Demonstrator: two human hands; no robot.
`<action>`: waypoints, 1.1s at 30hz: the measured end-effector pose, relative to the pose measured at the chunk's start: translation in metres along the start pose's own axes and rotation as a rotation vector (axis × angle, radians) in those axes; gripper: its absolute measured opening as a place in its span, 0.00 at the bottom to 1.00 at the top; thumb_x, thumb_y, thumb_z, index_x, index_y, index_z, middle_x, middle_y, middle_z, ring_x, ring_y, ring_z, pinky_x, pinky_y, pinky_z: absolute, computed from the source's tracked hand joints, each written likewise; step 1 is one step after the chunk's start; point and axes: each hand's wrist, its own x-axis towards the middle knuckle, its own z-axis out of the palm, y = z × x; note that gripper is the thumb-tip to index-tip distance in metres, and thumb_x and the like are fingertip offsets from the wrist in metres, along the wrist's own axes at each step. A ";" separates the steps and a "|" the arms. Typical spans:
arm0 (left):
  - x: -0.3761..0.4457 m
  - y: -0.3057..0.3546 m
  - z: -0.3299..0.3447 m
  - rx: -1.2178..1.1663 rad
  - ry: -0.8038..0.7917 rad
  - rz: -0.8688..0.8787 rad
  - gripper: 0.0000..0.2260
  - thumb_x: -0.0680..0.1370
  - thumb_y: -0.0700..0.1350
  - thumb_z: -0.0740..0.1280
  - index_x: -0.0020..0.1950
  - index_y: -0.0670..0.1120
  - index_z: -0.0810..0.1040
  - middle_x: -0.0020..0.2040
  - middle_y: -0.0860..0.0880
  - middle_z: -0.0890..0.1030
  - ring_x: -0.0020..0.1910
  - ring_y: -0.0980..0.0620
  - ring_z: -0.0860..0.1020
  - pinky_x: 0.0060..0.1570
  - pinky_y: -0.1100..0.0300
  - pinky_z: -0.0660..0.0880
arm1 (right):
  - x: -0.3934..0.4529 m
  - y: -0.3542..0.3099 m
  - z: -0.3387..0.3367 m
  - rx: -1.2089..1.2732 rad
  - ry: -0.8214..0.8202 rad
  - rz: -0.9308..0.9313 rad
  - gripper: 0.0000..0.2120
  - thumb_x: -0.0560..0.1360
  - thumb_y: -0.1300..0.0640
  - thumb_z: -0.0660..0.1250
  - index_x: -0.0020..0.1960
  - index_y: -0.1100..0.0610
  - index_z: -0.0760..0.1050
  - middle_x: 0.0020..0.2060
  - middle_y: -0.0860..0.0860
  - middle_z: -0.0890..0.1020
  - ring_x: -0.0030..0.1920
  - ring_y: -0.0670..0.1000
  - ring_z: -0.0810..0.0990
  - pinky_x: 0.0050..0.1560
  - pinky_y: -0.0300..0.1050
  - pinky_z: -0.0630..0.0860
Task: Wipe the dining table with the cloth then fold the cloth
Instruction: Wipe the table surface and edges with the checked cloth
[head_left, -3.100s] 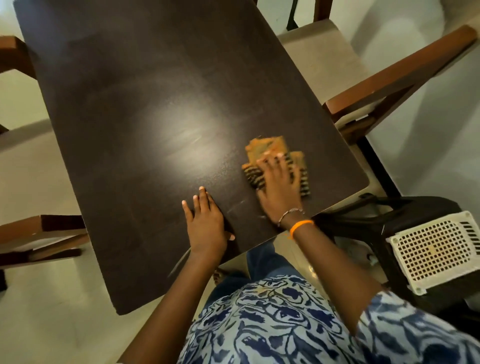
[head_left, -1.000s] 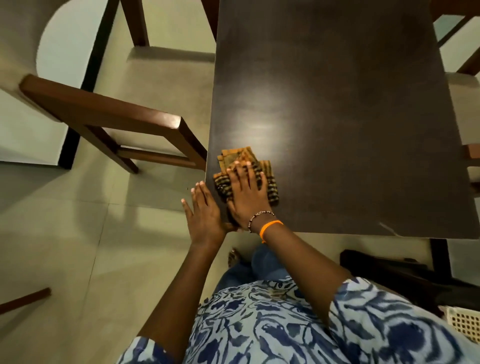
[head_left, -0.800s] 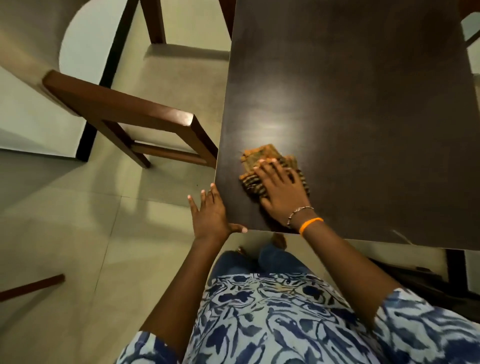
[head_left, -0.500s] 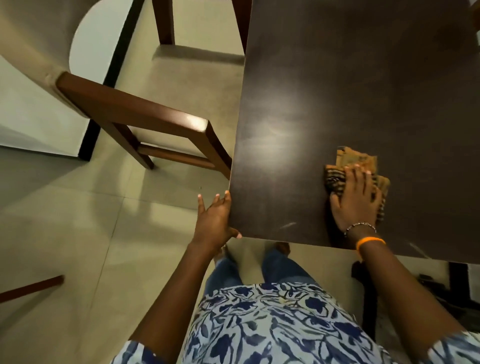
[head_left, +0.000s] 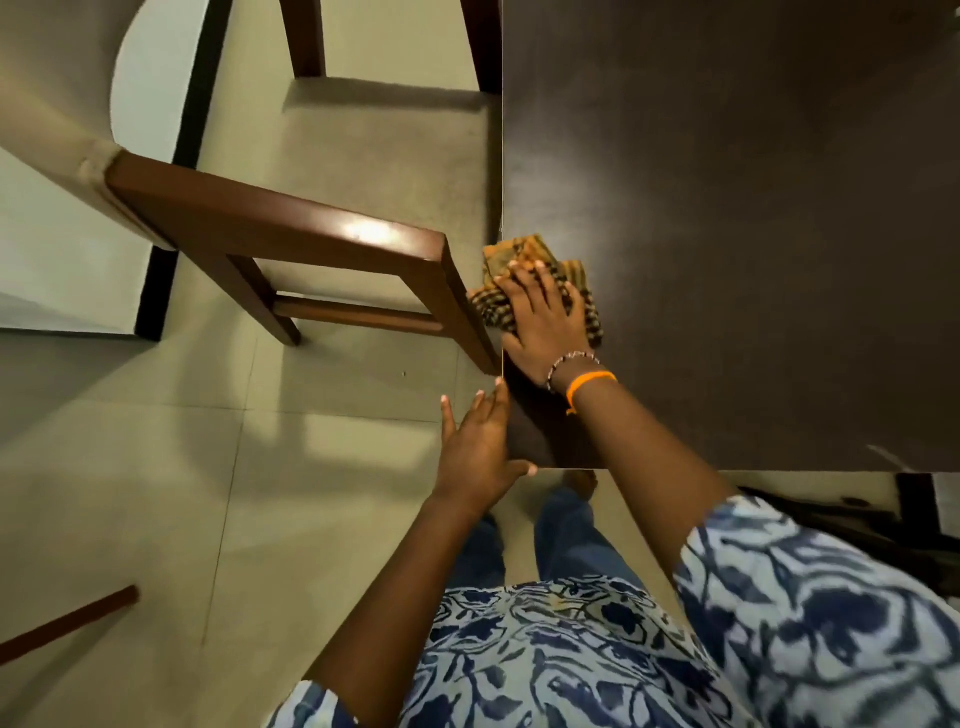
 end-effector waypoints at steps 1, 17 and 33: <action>0.000 -0.001 -0.001 0.016 -0.005 0.005 0.45 0.71 0.56 0.69 0.78 0.46 0.45 0.78 0.47 0.55 0.77 0.50 0.51 0.72 0.46 0.33 | 0.012 0.000 -0.005 0.010 -0.012 0.012 0.31 0.74 0.50 0.59 0.75 0.51 0.53 0.76 0.49 0.51 0.76 0.52 0.44 0.72 0.59 0.45; -0.003 -0.003 -0.007 0.246 0.017 0.088 0.46 0.71 0.65 0.63 0.77 0.45 0.45 0.71 0.48 0.68 0.72 0.50 0.64 0.72 0.43 0.34 | -0.106 0.093 -0.004 -0.061 -0.006 0.009 0.35 0.68 0.45 0.50 0.74 0.51 0.56 0.75 0.52 0.58 0.76 0.54 0.52 0.71 0.58 0.53; 0.002 0.000 -0.002 0.164 -0.039 0.067 0.46 0.72 0.62 0.65 0.77 0.43 0.41 0.73 0.47 0.65 0.72 0.50 0.65 0.74 0.48 0.43 | -0.101 0.029 0.015 0.001 0.046 0.183 0.30 0.70 0.47 0.54 0.71 0.55 0.64 0.72 0.56 0.65 0.73 0.60 0.60 0.66 0.69 0.60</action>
